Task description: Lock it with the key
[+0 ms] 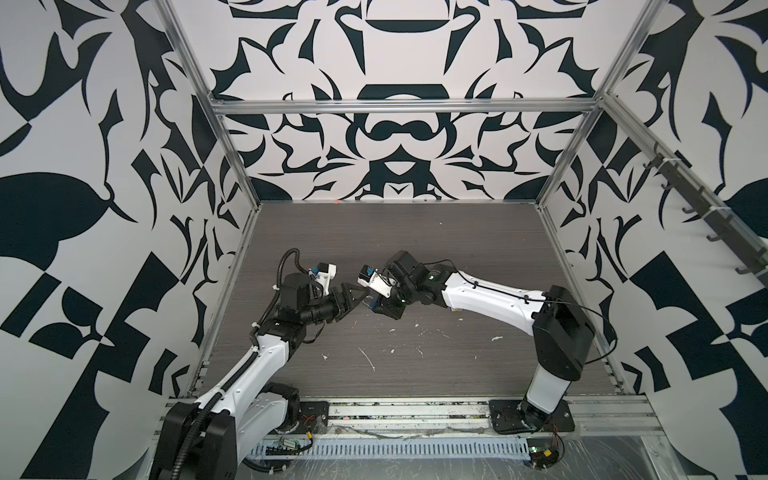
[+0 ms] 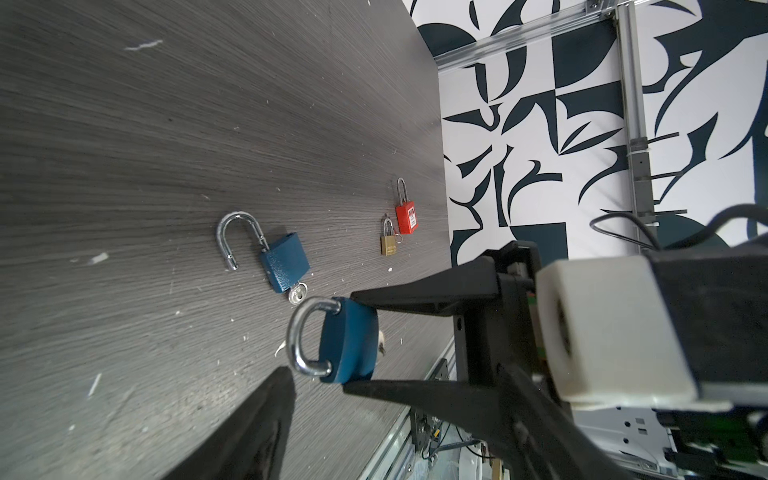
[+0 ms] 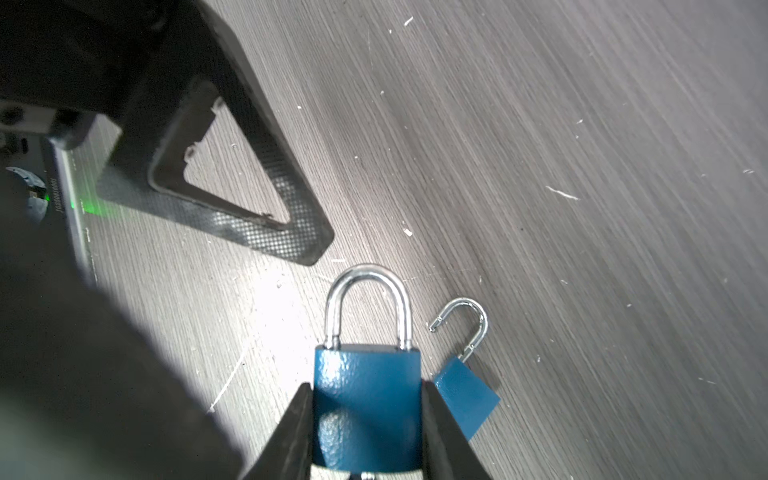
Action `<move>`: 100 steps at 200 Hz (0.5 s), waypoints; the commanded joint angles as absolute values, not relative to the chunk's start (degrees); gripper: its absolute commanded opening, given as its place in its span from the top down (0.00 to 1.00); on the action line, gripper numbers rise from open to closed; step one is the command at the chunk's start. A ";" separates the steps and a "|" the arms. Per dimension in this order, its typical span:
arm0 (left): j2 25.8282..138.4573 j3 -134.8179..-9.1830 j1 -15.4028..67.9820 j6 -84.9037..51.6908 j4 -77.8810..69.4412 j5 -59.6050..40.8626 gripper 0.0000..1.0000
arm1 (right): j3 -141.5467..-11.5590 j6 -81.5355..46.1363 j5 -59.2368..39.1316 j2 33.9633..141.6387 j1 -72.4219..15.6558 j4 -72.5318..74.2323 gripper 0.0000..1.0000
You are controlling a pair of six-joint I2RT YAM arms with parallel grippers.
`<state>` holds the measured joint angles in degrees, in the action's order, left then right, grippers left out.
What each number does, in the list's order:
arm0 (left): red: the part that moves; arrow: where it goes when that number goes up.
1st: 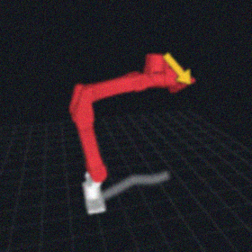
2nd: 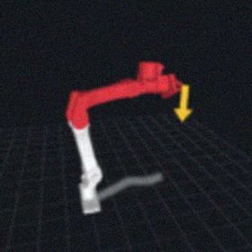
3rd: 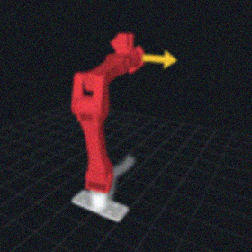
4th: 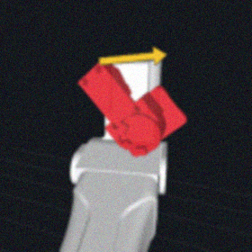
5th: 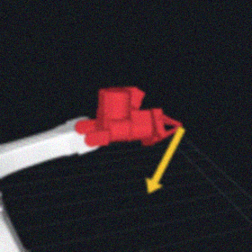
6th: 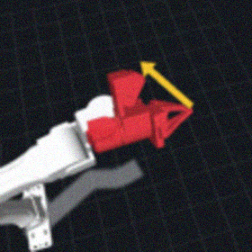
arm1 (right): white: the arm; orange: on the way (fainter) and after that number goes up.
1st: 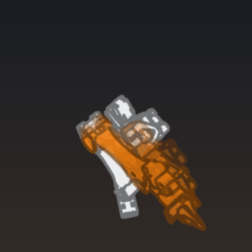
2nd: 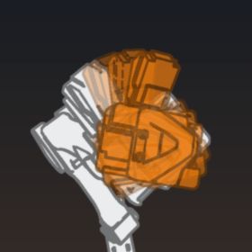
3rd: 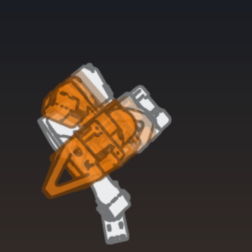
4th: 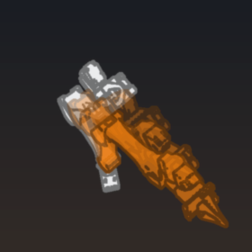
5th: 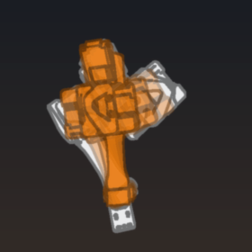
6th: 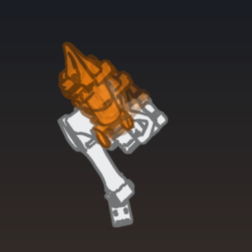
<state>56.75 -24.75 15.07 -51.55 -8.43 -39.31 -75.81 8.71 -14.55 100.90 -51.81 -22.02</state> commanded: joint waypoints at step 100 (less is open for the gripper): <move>64.62 -25.15 16.59 -53.84 -19.53 -47.97 0.47 | -78.22 8.85 -17.00 95.71 -52.12 -19.95 1.00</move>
<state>63.22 -24.71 15.33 -53.67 -14.83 -43.24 -75.81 9.15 -15.35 98.91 -51.83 -22.02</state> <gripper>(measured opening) 0.559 0.374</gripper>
